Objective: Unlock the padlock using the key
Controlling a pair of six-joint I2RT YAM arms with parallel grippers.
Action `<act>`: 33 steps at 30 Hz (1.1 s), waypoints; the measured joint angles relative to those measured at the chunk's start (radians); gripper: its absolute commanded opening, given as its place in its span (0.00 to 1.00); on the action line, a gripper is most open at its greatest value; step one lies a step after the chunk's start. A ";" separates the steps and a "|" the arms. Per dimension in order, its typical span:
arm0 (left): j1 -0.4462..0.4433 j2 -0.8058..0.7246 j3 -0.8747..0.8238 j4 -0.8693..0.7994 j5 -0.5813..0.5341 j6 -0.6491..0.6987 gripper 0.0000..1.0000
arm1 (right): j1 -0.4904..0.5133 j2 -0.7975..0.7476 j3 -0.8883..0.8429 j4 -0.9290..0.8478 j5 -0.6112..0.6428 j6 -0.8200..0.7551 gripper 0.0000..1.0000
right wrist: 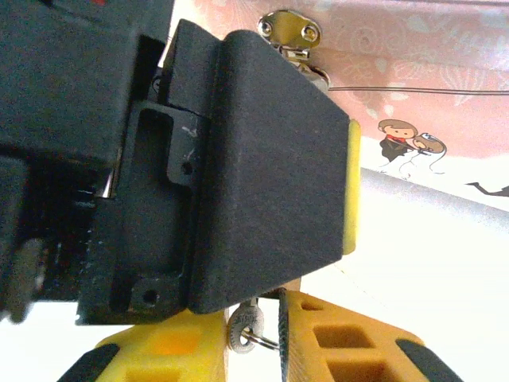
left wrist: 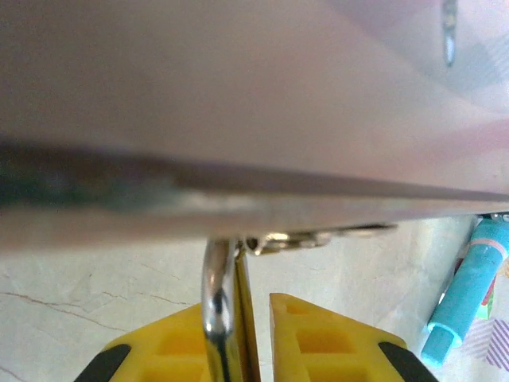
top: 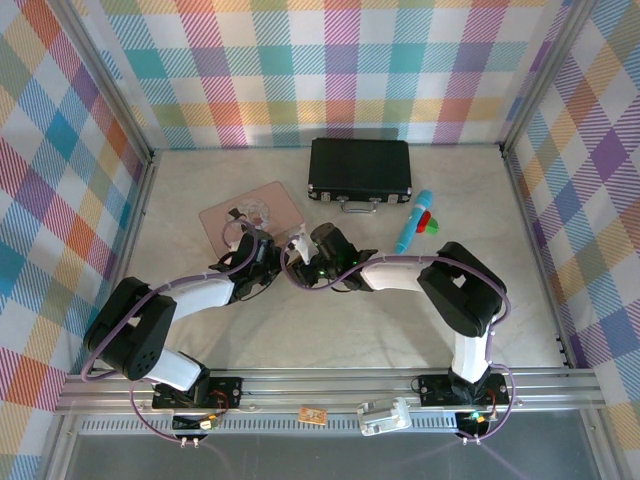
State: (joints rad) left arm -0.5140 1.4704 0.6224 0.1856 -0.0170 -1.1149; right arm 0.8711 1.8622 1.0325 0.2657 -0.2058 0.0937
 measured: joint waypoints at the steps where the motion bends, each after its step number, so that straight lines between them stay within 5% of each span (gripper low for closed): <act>1: 0.000 0.000 0.000 0.000 -0.002 0.000 0.00 | 0.000 0.002 0.002 -0.001 0.000 0.004 0.26; 22: 0.000 -0.025 -0.005 0.000 0.002 -0.019 0.00 | 0.009 0.017 -0.004 0.004 0.005 0.029 0.39; 33: 0.000 -0.040 -0.015 0.000 -0.002 -0.021 0.00 | 0.021 0.024 -0.006 0.027 0.023 0.027 0.10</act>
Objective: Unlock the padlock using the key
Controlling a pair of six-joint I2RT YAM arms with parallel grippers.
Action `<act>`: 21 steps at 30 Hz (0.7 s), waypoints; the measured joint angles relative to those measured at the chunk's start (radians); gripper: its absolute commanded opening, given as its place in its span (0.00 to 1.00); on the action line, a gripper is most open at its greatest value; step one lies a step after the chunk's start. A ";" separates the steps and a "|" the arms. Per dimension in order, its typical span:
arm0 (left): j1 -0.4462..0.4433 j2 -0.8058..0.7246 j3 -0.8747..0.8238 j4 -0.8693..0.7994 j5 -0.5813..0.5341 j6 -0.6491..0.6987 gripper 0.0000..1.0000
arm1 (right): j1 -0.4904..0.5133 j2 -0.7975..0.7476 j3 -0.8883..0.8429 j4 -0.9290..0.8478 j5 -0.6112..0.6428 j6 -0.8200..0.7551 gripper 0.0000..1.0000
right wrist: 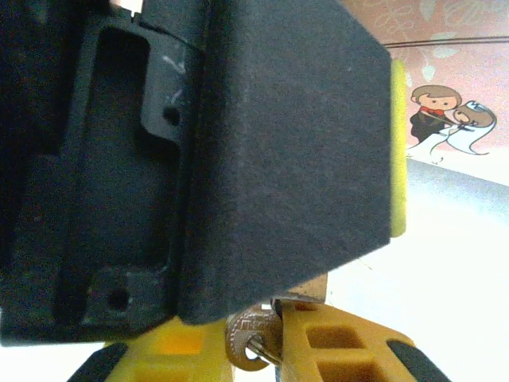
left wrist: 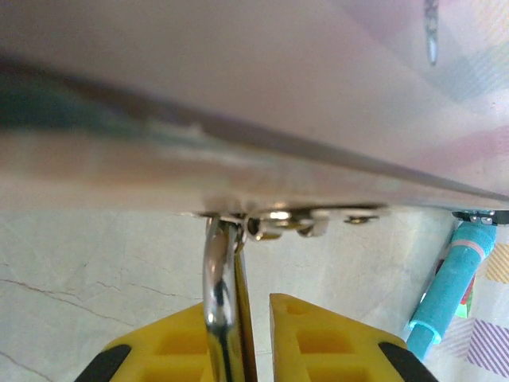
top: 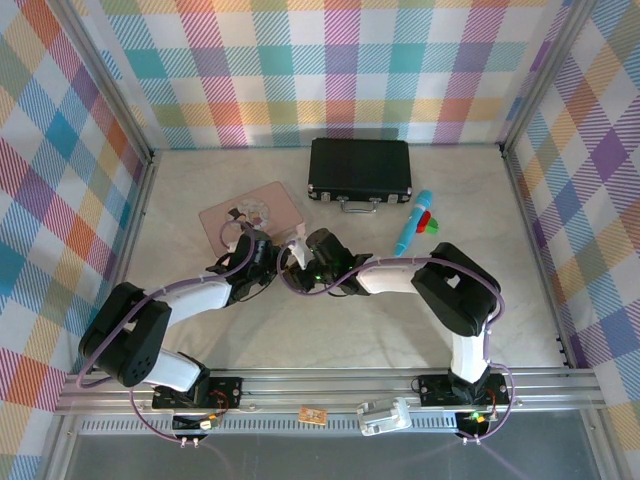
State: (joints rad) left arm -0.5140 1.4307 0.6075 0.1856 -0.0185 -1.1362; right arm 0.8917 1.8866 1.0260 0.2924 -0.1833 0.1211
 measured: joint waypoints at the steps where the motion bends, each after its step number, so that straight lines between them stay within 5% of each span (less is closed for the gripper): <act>1: 0.000 -0.002 -0.001 0.001 -0.002 -0.001 0.00 | 0.000 0.000 0.000 0.001 0.001 0.006 0.08; 8: -0.002 -0.002 -0.037 0.069 0.000 0.016 0.00 | -0.016 0.000 0.000 -0.008 -0.054 0.114 0.00; 21: -0.015 -0.001 -0.188 0.487 0.035 0.178 0.00 | -0.151 0.043 -0.041 0.174 -0.492 0.562 0.00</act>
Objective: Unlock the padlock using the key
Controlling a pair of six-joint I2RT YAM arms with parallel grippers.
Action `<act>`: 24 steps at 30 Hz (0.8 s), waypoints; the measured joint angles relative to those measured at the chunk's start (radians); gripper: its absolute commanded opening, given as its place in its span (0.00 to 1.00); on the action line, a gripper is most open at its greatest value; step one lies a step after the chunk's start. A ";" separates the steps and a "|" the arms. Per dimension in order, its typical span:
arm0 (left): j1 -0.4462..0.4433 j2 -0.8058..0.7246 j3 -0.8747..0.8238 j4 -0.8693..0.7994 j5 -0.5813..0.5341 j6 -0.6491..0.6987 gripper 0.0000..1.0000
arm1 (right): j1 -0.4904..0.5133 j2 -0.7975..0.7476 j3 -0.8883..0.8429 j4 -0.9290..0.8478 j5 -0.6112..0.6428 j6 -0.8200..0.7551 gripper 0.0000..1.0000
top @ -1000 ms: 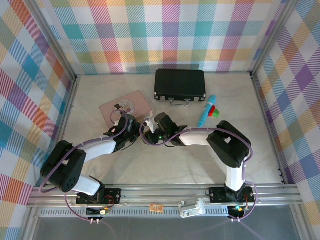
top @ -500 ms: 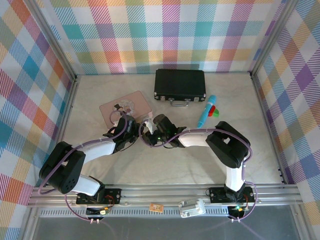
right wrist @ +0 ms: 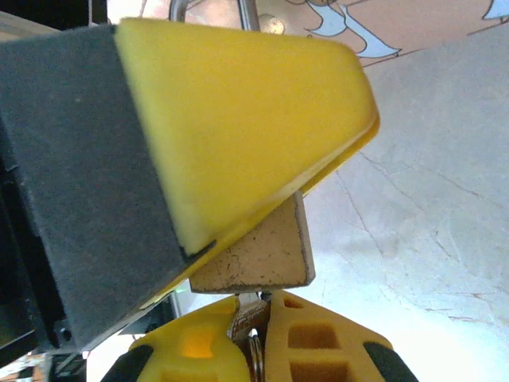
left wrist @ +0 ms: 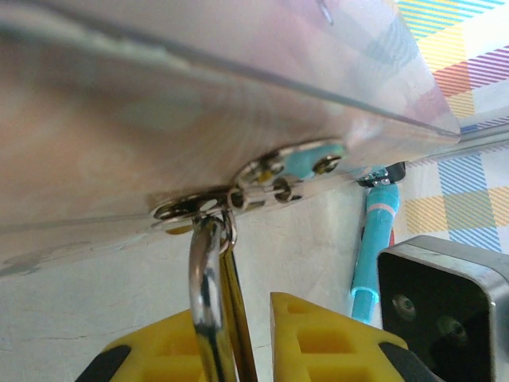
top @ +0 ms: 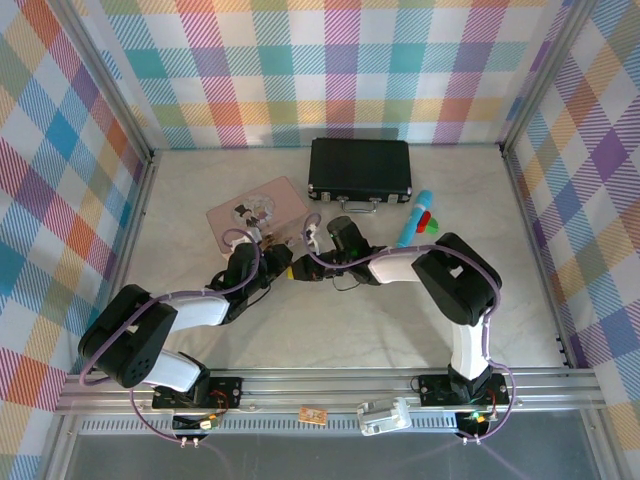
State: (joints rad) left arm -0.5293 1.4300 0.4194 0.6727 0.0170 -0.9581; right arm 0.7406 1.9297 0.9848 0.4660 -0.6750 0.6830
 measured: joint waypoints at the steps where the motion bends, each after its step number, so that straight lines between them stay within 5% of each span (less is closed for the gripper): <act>1: 0.000 0.000 0.000 0.001 -0.002 0.006 0.00 | -0.002 0.003 0.000 0.005 -0.008 0.011 0.01; 8: -0.001 -0.001 0.051 -0.132 -0.033 0.019 0.00 | -0.015 -0.009 -0.001 -0.031 0.002 -0.013 0.36; 14: 0.000 0.011 0.071 -0.312 -0.072 0.026 0.00 | -0.060 -0.148 -0.006 -0.145 0.101 -0.126 0.45; 24: -0.013 0.077 0.099 -0.352 -0.105 0.062 0.01 | -0.052 -0.310 -0.027 -0.415 0.317 -0.306 0.47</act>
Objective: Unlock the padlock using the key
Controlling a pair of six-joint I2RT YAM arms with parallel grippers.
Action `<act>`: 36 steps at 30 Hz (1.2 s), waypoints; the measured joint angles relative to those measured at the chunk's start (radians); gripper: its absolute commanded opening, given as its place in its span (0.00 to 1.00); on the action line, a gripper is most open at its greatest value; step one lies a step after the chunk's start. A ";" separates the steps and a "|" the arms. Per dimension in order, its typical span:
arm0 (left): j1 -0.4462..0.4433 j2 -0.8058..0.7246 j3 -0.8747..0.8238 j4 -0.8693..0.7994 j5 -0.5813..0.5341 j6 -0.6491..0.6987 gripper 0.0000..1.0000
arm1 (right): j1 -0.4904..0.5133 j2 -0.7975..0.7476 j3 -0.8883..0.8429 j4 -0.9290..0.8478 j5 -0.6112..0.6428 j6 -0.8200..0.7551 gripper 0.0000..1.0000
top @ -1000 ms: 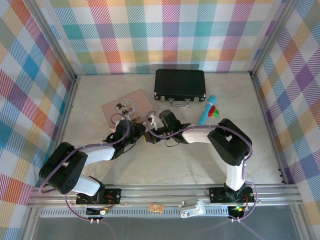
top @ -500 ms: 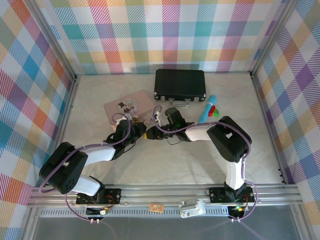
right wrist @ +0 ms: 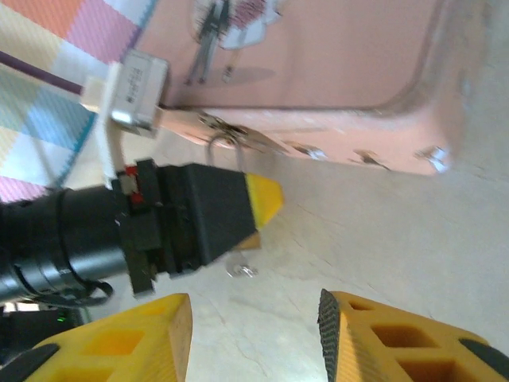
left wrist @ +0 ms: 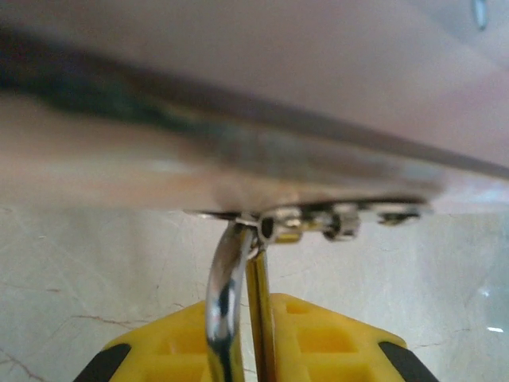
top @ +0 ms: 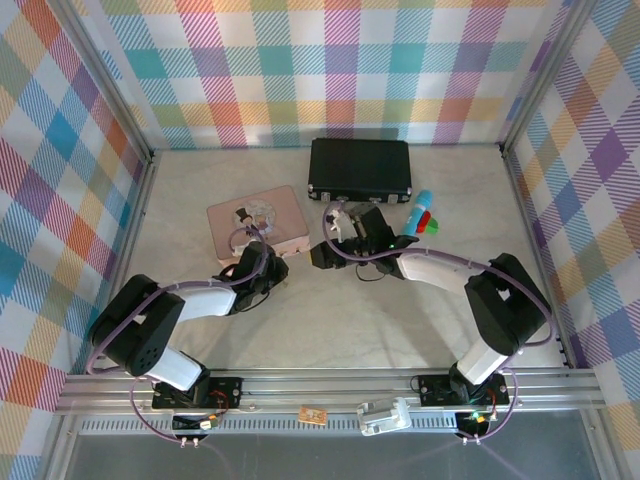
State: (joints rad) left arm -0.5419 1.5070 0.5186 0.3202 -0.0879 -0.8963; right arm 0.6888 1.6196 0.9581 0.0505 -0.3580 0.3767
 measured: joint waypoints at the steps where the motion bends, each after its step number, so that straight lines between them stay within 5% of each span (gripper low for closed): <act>1: 0.000 0.005 0.002 0.003 -0.003 0.000 0.12 | 0.005 -0.005 0.000 -0.026 0.027 -0.014 0.47; 4: -0.001 0.005 0.002 0.001 -0.006 -0.006 0.44 | 0.030 -0.008 -0.001 -0.077 0.087 -0.044 0.49; 10: 0.002 -0.119 -0.012 -0.111 -0.060 -0.029 0.69 | 0.077 -0.007 0.000 -0.117 0.139 -0.078 0.58; 19: 0.134 -0.412 -0.029 -0.250 -0.092 -0.029 0.75 | 0.177 0.111 0.111 -0.132 0.200 -0.114 0.57; 26: 0.212 -0.364 -0.055 -0.229 -0.012 0.001 0.75 | 0.314 0.299 0.311 -0.173 0.331 -0.183 0.58; 29: 0.220 -0.309 -0.054 -0.192 0.020 0.027 0.74 | 0.355 0.387 0.399 -0.216 0.426 -0.208 0.69; 36: 0.256 -0.209 -0.031 -0.085 0.021 0.067 0.74 | 0.373 0.483 0.534 -0.264 0.587 -0.228 0.61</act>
State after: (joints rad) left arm -0.2863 1.2984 0.4877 0.2352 -0.0666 -0.8291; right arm 1.0618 2.1021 1.4925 -0.2134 0.2295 0.1490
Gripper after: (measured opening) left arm 0.740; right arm 0.649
